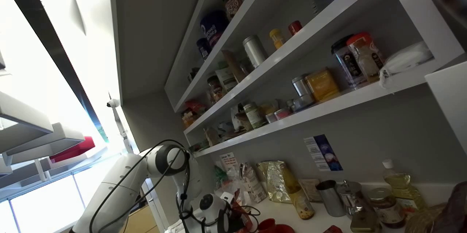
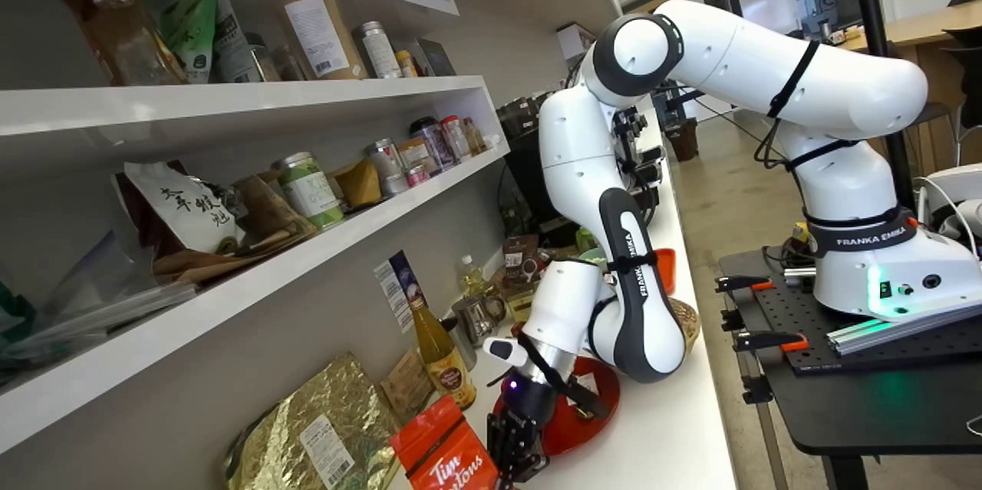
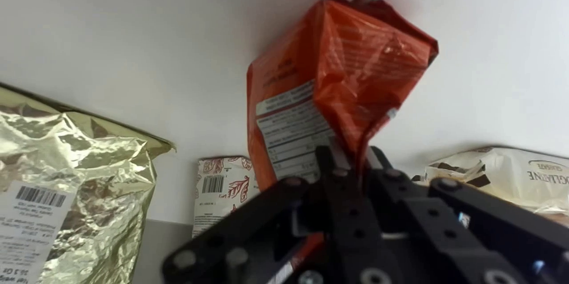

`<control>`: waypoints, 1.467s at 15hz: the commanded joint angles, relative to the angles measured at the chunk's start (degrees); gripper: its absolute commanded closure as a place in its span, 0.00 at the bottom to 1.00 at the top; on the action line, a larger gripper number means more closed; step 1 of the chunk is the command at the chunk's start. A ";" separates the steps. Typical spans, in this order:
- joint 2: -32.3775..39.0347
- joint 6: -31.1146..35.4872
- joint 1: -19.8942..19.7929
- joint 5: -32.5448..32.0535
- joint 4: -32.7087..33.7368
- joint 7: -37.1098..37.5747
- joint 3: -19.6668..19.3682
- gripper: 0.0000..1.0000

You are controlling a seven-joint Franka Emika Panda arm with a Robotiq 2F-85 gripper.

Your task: Remove the orange packet from the shelf

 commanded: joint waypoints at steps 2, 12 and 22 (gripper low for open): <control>0.13 1.79 -0.30 -1.60 -0.35 -1.26 -0.53 1.00; -18.81 -15.44 -3.09 -1.03 -15.47 1.61 1.37 0.20; -35.04 -62.44 -31.59 25.15 -17.82 -12.27 35.31 0.00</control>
